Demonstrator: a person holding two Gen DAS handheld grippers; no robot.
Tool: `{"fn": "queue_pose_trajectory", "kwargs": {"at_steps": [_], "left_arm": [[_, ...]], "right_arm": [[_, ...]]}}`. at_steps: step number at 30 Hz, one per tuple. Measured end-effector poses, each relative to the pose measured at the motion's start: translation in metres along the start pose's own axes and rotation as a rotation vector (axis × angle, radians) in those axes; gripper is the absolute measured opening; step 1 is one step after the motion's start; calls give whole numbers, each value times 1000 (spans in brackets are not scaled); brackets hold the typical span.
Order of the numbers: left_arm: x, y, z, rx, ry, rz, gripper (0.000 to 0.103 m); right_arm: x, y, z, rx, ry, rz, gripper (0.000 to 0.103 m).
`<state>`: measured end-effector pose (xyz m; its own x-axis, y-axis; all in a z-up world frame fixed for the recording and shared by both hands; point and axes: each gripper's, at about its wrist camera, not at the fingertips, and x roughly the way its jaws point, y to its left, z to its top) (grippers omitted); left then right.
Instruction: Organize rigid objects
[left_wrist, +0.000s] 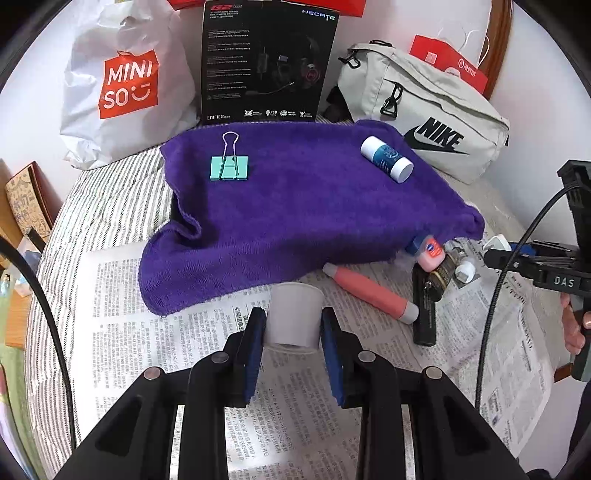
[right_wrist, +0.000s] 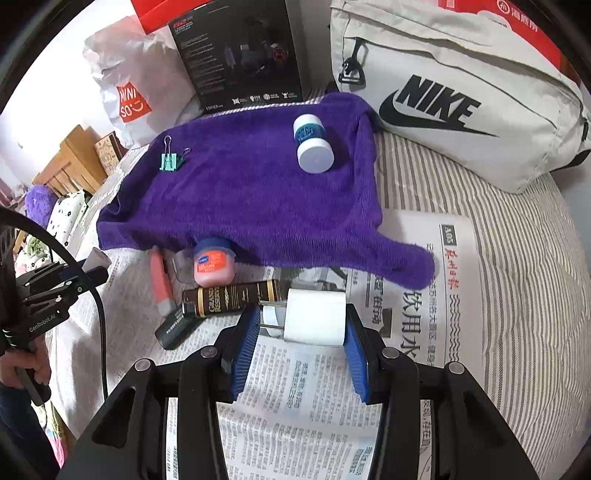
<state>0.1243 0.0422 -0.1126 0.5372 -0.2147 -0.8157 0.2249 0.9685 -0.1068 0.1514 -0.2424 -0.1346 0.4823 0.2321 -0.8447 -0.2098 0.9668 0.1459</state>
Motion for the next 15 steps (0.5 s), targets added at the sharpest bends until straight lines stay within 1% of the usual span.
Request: {"fn": "queue_pose_trajectory", "kwargs": {"at_steps": [7, 8, 15], "left_arm": [[-13, 1, 13, -11, -45, 14, 29], [-13, 2, 16, -12, -43, 4, 29], [-16, 4, 28, -6, -58, 2, 29]], "right_arm": [[-2, 1, 10, -16, -12, -5, 44], [-1, 2, 11, -20, -13, -8, 44], [-2, 4, 22, -29, -24, -4, 44]]}}
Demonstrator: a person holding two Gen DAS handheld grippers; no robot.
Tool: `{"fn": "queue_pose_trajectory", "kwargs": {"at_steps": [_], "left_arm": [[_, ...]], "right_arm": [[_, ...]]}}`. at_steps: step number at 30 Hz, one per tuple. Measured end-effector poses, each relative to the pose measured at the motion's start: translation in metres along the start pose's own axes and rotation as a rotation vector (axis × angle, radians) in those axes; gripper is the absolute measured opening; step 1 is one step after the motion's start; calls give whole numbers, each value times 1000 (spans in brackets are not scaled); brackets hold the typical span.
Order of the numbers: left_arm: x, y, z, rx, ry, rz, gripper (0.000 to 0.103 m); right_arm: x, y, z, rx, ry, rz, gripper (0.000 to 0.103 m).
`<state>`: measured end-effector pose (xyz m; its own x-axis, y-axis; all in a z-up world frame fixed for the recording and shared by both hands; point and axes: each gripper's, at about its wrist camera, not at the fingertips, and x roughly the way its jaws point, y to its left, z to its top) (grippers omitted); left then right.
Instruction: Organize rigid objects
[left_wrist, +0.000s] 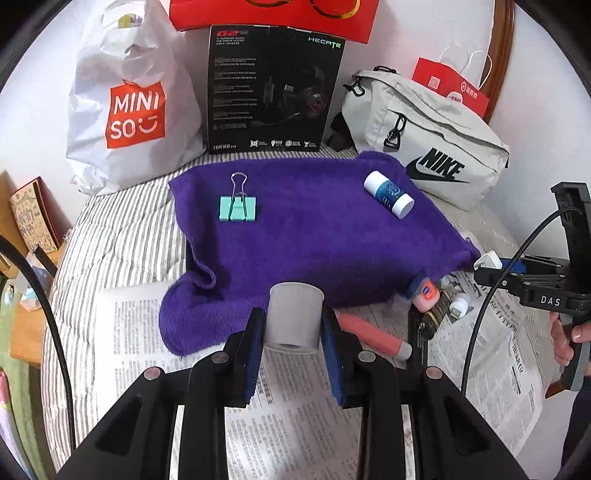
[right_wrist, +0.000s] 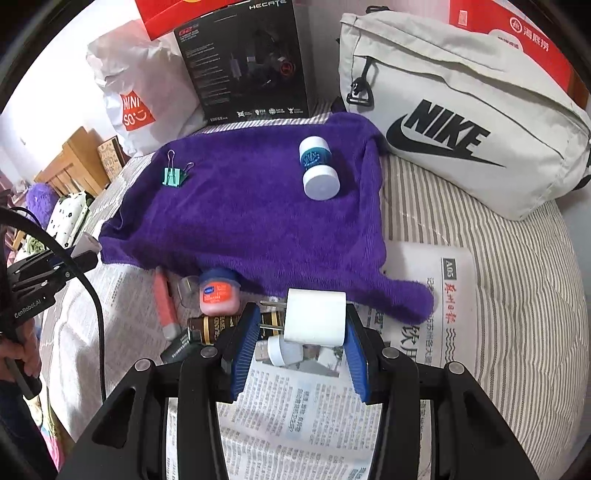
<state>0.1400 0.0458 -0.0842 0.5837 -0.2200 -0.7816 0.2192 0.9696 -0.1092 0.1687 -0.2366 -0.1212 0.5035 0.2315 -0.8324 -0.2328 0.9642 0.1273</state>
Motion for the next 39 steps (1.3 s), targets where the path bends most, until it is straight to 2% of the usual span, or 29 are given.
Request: {"fn": "queue_pose_trajectory", "kwargs": {"at_steps": [21, 39], "left_arm": [[11, 11, 32, 13, -14, 5, 29], [55, 29, 55, 4, 22, 5, 29]], "right_arm": [[8, 3, 39, -29, -25, -7, 44], [58, -3, 72, -34, 12, -9, 44]]}}
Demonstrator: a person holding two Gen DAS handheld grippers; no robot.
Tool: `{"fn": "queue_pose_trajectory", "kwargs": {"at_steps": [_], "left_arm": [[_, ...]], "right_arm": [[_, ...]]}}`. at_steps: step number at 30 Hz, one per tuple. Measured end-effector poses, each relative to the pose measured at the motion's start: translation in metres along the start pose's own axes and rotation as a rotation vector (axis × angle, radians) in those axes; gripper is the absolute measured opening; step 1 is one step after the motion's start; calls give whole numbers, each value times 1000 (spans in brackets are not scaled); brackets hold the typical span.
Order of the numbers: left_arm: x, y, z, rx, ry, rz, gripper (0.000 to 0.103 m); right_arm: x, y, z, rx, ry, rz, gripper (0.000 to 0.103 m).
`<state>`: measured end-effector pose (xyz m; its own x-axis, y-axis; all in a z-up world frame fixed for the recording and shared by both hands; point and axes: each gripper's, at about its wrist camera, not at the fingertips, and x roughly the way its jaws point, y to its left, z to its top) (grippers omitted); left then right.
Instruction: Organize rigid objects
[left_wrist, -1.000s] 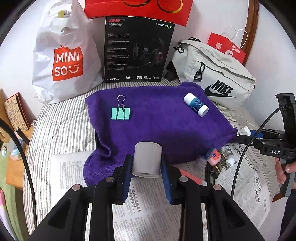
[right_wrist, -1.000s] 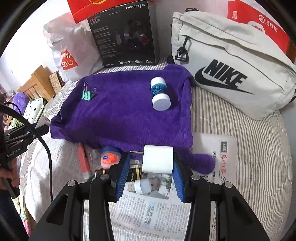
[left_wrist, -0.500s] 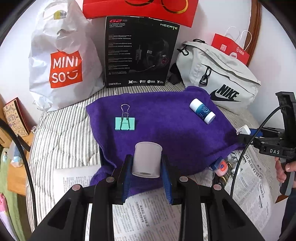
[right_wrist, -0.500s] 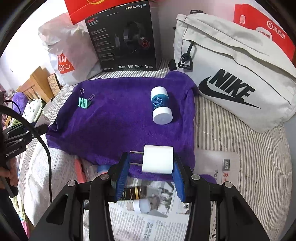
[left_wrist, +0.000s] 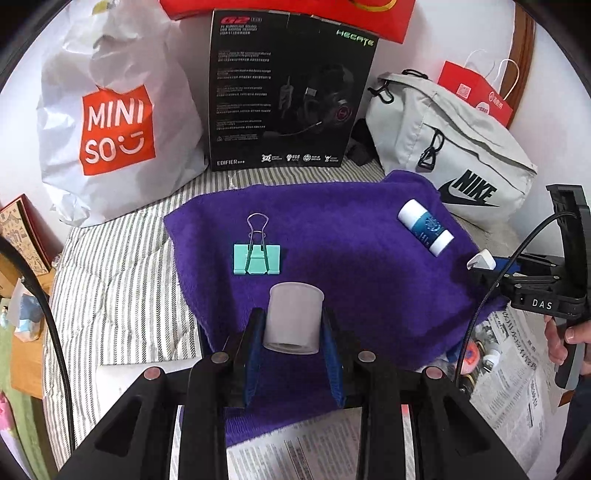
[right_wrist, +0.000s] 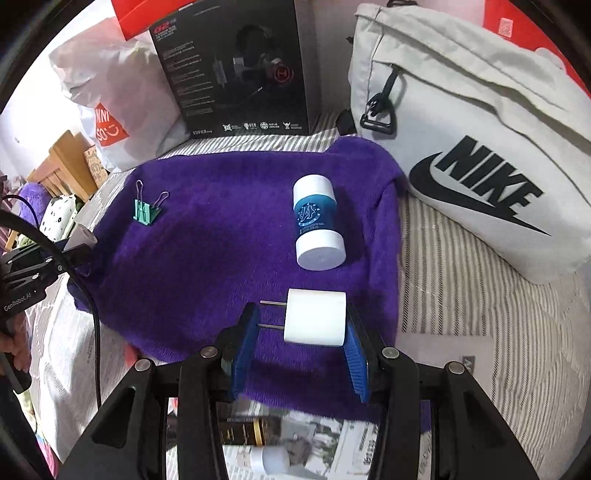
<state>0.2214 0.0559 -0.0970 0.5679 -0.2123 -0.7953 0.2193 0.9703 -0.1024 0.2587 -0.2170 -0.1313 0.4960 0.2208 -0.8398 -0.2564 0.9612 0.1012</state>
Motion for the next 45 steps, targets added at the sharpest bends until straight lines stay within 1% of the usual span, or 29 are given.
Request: {"fn": "queue_pose_trajectory", "kwargs": {"at_steps": [13, 18, 24, 29, 34, 38, 41, 42, 45], "left_arm": [[37, 12, 9, -14, 42, 10, 29], [49, 19, 12, -21, 61, 19, 29], [60, 18, 14, -6, 75, 26, 29], [68, 13, 17, 29, 89, 54, 29], [70, 14, 18, 33, 93, 60, 30], [71, 9, 19, 56, 104, 84, 30], [71, 6, 20, 55, 108, 99, 32], [71, 6, 19, 49, 108, 95, 36], [69, 2, 16, 52, 114, 76, 52]], "right_arm": [[36, 0, 11, -49, 47, -13, 44], [42, 0, 11, -50, 47, -11, 44], [44, 0, 13, -62, 37, -13, 44], [43, -1, 11, -70, 28, -12, 45], [43, 0, 11, -82, 23, -11, 45], [42, 0, 10, -88, 21, -6, 45], [40, 0, 8, -84, 30, 4, 47], [39, 0, 7, -86, 34, 5, 47], [35, 1, 3, -91, 40, 0, 47]]}}
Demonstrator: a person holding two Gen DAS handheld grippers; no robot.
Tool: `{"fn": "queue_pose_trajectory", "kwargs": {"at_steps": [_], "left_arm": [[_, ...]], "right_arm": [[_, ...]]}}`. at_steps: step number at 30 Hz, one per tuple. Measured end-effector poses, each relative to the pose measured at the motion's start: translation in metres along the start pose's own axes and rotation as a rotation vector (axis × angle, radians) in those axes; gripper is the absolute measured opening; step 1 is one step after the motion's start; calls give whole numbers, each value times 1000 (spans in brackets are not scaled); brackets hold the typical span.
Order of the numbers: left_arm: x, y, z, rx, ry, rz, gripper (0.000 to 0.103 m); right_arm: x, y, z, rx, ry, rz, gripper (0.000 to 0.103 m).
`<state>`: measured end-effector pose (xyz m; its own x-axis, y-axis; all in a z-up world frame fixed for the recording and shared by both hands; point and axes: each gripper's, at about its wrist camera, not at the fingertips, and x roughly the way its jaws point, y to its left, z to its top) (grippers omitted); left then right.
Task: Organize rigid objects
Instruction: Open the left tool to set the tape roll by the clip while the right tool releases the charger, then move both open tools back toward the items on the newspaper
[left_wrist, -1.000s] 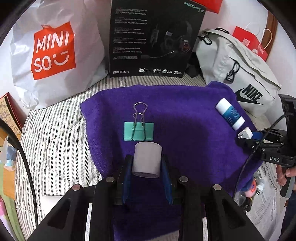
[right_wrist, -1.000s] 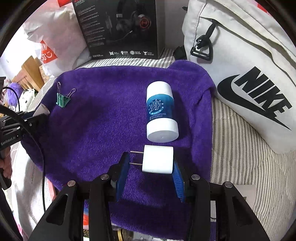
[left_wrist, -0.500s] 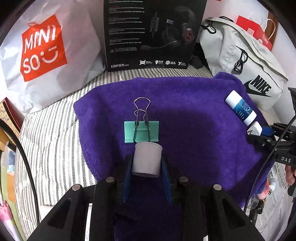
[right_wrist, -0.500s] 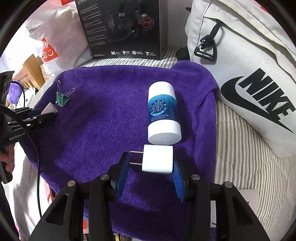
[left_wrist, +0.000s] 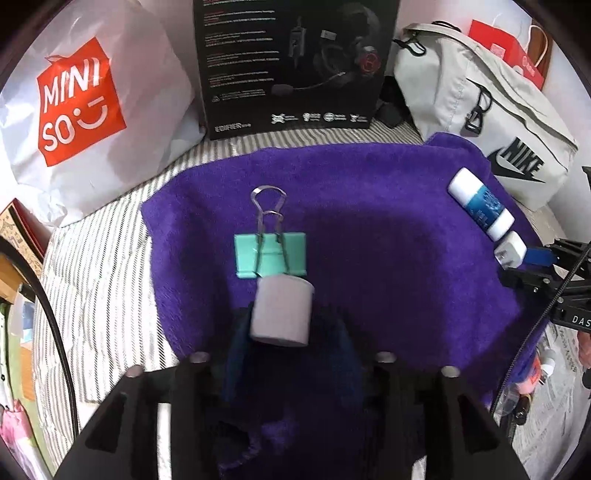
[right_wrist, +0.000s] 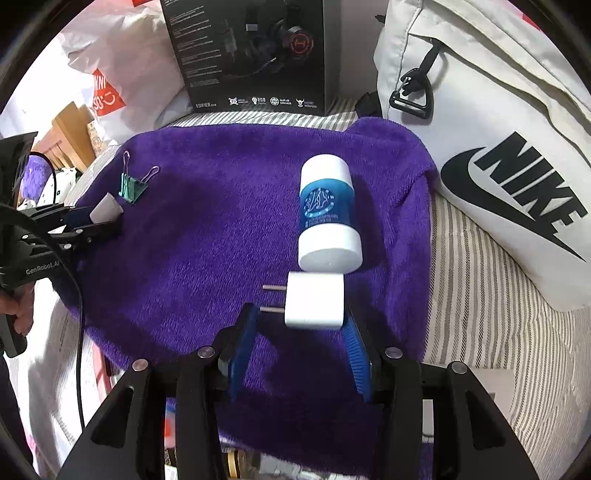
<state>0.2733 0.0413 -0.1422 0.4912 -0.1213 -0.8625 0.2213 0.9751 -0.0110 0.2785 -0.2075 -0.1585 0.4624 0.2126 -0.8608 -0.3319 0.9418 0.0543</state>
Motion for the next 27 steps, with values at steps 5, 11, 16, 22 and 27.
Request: {"fn": "queue_pose_trajectory", "kwargs": {"at_steps": [5, 11, 16, 22, 27], "left_arm": [[-4, -9, -7, 9, 21, 20, 58], [-15, -8, -15, -30, 43, 6, 58], [-34, -11, -25, -48, 33, 13, 58], [-59, -14, -41, -74, 13, -9, 58], [-80, -21, -56, -78, -9, -13, 60]], "right_arm": [[-12, 1, -8, 7, 0, -6, 53], [-29, 3, -20, 26, -9, -10, 57], [-44, 3, -34, 48, -19, -15, 58], [-66, 6, -46, 60, -46, -29, 58], [-91, 15, -61, 39, -79, -46, 59]]}}
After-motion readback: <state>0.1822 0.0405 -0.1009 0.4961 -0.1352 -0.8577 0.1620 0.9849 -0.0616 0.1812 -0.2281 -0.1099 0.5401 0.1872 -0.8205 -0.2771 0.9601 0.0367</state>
